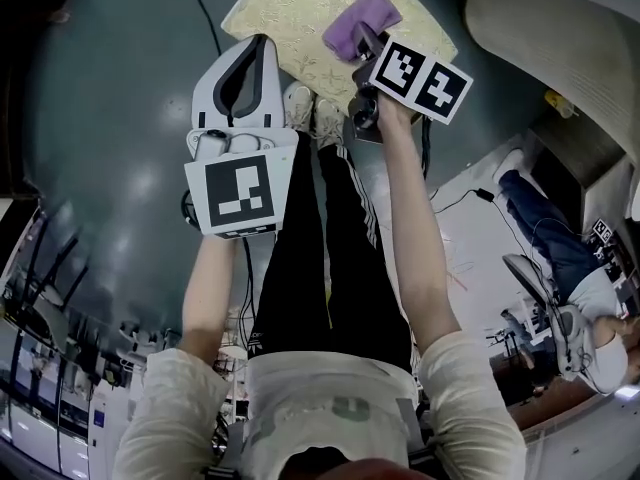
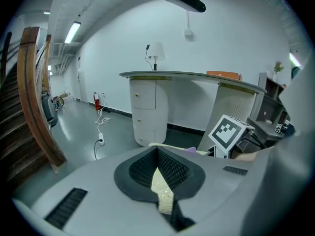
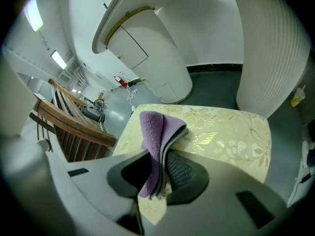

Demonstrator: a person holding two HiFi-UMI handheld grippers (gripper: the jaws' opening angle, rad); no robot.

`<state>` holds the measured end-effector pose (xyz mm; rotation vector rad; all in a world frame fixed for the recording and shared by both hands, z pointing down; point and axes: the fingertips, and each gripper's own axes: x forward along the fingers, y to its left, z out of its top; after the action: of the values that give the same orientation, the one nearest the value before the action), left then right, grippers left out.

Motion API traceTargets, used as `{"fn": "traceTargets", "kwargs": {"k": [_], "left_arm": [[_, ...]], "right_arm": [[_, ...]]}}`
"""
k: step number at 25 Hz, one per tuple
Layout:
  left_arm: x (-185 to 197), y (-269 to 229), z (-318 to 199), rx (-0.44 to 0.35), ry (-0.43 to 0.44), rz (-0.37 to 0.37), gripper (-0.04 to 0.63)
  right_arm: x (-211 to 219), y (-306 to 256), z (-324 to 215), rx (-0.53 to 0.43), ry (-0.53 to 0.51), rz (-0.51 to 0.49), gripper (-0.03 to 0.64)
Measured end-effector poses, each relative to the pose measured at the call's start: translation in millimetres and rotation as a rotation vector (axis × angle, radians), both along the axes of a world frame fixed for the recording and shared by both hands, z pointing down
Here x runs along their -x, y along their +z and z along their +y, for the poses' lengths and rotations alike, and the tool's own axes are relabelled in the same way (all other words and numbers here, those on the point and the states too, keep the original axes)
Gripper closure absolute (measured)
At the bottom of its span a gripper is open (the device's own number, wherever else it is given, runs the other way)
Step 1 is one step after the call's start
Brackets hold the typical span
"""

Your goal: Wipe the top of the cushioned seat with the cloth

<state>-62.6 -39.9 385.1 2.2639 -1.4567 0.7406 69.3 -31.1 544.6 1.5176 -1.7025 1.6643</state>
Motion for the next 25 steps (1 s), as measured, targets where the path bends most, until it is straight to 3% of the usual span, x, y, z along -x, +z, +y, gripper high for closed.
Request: {"fn": "traceTargets", "kwargs": {"k": [16,25], "left_arm": [[-64.4,-3.2,5.8,-0.027,0.132,0.034,0.589],[-80.8,1.4,15.2,-0.004,0.177,0.013,0.589]], "right_arm": [[-79.0,2.0,75.1,0.039,0.027,0.069,0.528],[-112.8,7.5,111.5,0.078,0.034,0.113,0.528]]}}
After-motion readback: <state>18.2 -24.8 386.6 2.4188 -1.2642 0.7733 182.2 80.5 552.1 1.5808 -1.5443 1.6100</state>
